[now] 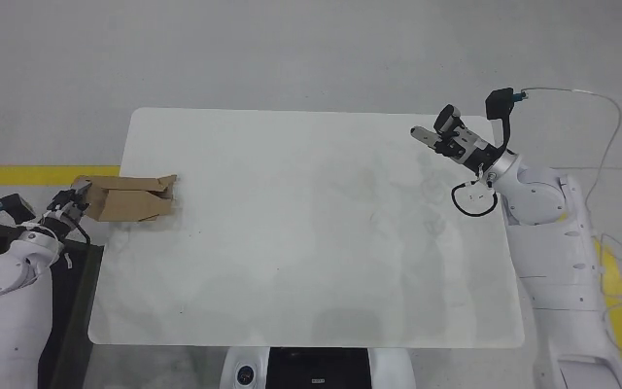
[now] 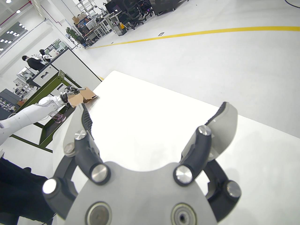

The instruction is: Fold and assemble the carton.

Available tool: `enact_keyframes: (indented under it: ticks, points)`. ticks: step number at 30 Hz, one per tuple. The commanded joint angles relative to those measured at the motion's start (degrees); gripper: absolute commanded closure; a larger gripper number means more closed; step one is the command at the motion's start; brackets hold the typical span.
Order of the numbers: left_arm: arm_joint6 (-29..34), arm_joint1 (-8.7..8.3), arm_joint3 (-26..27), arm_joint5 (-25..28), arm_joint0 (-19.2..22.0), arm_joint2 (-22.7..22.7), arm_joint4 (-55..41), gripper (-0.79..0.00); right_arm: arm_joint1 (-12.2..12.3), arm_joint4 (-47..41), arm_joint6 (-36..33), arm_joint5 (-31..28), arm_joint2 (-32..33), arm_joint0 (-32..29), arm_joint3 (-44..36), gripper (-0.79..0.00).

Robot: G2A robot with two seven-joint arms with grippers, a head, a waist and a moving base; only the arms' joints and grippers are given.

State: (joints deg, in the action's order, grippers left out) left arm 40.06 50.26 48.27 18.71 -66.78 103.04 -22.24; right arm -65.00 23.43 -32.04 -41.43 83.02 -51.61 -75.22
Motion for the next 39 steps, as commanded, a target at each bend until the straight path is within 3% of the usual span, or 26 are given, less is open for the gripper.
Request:
enact_keyframes:
  ticks: [1,8,17,26,33,39]
  points:
    - [0.84,-0.11,1.33,0.85,1.16,0.64,-1.14,0.0,0.0,0.0,0.0,0.0,0.0,0.0,0.0,-0.785]
    - [2.81,-0.38,6.55,1.06,6.14,0.27,-1.3,0.0,0.0,0.0,0.0,0.0,0.0,0.0,0.0,-0.785]
    - [6.55,0.93,7.42,0.51,18.37,-9.79,2.35,0.0,0.0,0.0,0.0,0.0,0.0,0.0,0.0,-0.785]
    - [13.3,4.68,2.01,5.84,30.42,-24.46,2.51,0.0,0.0,0.0,0.0,0.0,0.0,0.0,0.0,-0.785]
    - [18.69,8.14,0.49,11.08,35.78,-34.41,1.14,0.0,0.0,0.0,0.0,0.0,0.0,0.0,0.0,-0.785]
    - [22.9,10.52,0.63,15.68,38.99,-40.21,-0.59,0.0,0.0,0.0,0.0,0.0,0.0,0.0,0.0,-0.785]
